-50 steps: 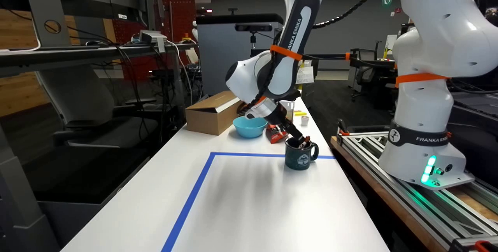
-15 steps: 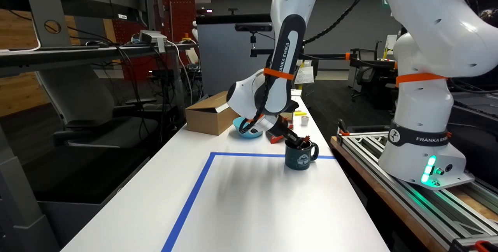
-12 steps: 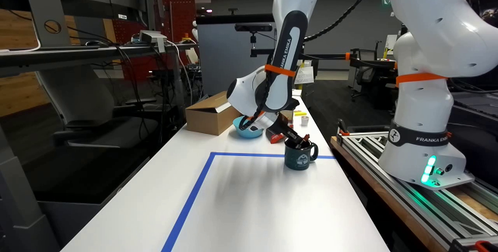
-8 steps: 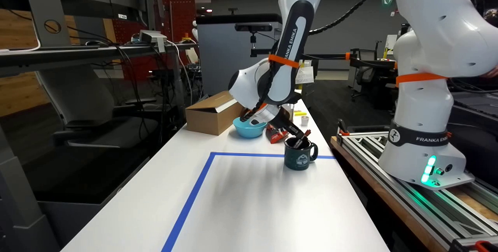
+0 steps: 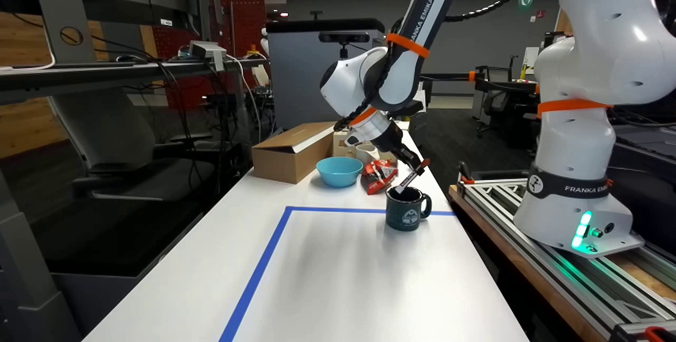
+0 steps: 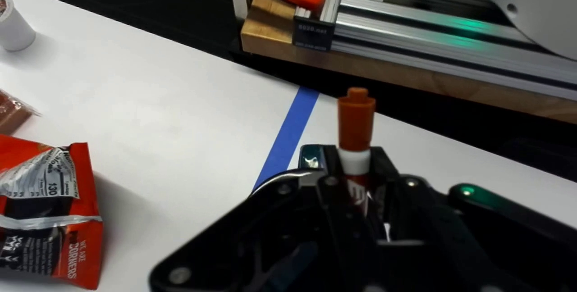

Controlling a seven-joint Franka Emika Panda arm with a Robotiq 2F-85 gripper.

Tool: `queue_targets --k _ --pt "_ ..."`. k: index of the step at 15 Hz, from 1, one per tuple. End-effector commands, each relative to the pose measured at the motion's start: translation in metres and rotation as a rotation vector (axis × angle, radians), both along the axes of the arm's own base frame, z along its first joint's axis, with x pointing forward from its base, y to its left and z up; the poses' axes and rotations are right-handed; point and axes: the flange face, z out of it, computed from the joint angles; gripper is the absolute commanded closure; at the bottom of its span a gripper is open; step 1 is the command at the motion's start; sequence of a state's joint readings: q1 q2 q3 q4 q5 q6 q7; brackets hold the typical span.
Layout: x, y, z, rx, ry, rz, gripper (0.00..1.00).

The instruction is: Shift the sharpie to the table

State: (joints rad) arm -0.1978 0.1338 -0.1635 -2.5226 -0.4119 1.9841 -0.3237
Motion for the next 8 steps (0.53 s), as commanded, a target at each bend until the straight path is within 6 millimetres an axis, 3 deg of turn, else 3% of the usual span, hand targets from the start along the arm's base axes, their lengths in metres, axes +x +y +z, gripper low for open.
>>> queue_targets --k 1,4,8 --pt "0.0 0.031 0.027 -0.008 -0.159 0.026 0.95" --pt "0.026 0.082 0.028 0.028 -0.298 0.079 0.95" --pt "0.079 0.173 0.007 0.106 -0.449 0.177 0.95"
